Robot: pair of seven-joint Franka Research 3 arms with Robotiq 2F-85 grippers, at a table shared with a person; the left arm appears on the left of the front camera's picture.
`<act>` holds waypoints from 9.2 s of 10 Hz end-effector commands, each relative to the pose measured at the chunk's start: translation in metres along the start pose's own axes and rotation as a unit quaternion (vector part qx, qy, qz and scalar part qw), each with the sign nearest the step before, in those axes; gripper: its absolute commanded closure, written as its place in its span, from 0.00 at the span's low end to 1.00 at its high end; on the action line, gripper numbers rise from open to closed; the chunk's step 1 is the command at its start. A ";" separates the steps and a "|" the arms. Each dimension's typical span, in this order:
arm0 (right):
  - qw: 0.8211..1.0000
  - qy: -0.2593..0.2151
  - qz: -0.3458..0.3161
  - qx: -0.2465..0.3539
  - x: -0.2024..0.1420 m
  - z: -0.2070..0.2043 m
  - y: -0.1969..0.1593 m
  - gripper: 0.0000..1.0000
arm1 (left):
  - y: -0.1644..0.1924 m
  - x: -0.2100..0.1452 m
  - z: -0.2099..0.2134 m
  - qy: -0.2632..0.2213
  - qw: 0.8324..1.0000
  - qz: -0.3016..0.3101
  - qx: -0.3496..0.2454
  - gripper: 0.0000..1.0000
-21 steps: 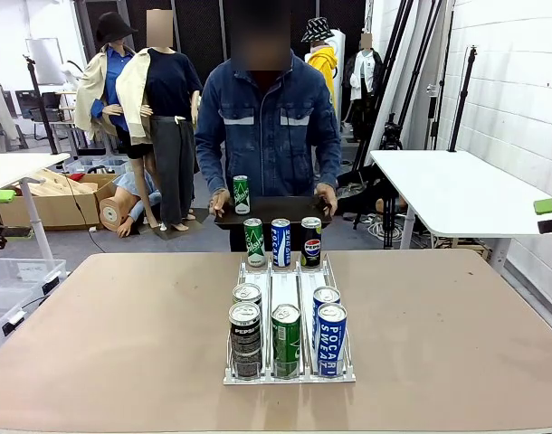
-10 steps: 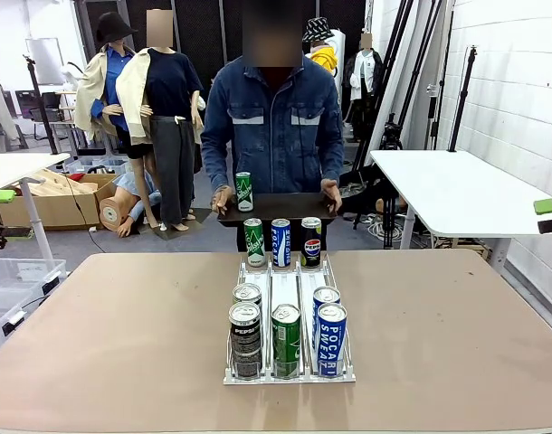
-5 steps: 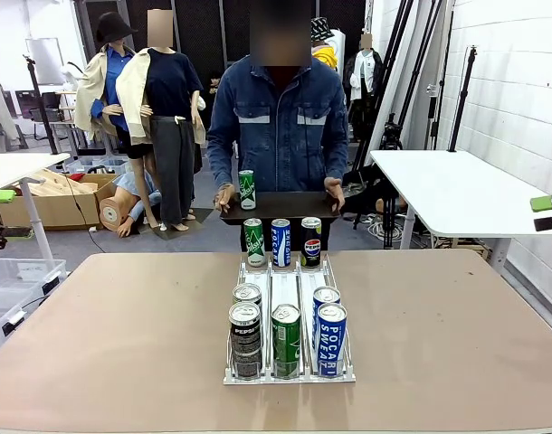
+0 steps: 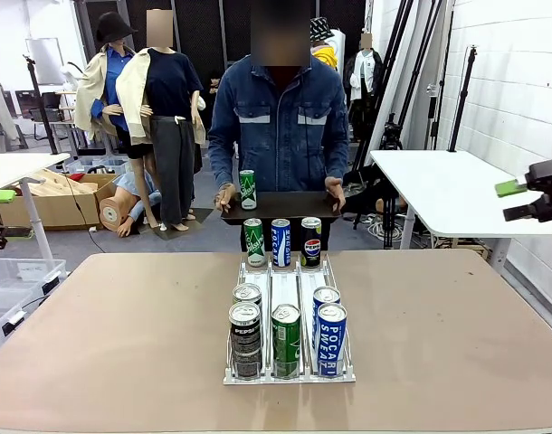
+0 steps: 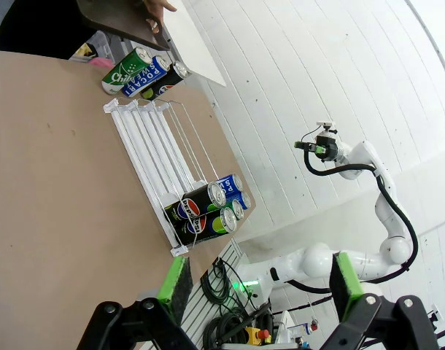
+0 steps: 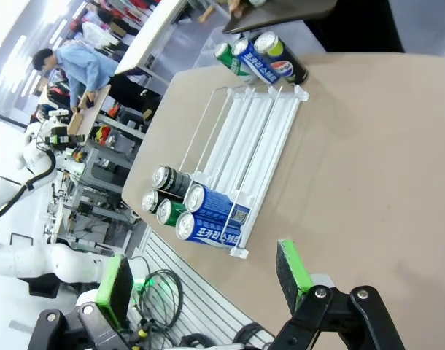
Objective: Retrieve and hand over the desired beverage to the person.
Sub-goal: Pick up another can of the same type that the person held from the Automatic Can Dispenser.
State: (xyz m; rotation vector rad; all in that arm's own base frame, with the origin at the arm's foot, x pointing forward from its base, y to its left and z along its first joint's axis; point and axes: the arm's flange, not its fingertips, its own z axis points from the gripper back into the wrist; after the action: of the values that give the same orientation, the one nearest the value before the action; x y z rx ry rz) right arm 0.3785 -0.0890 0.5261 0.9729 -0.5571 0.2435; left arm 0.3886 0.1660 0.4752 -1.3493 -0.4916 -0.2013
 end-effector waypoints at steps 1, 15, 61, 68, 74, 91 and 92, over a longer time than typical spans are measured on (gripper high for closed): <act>0.999 0.003 -0.042 -0.016 0.009 -0.022 0.014 0.00 | -0.001 -0.001 0.002 -0.002 1.000 -0.001 0.000 0.00; 0.945 0.215 -0.163 -0.185 0.085 -0.138 0.087 0.00 | -0.001 -0.001 0.002 -0.002 1.000 -0.001 0.000 0.00; 0.834 0.375 -0.005 -0.405 -0.053 -0.385 0.131 0.00 | -0.001 -0.001 0.002 -0.002 1.000 -0.001 0.000 0.00; 0.833 0.362 -0.001 -0.417 -0.059 -0.393 0.119 0.00 | -0.001 -0.001 0.002 -0.002 1.000 -0.001 0.000 0.00; 0.839 0.363 -0.010 -0.405 -0.063 -0.397 0.116 0.00 | -0.001 -0.001 0.002 -0.002 1.000 -0.001 0.000 0.00; 0.835 0.383 -0.026 -0.393 -0.070 -0.396 0.110 0.77 | -0.001 -0.001 0.002 -0.002 1.000 -0.001 0.000 0.00; 0.835 0.386 -0.029 -0.390 -0.068 -0.395 0.109 0.80 | -0.001 -0.001 0.002 -0.002 1.000 -0.001 0.000 0.00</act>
State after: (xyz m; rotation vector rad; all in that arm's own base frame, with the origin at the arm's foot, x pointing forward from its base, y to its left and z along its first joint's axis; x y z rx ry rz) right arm 0.4087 0.3062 0.4002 0.0190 0.1159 0.3026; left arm 0.3885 0.1662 0.4748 -1.3480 -0.4910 -0.1995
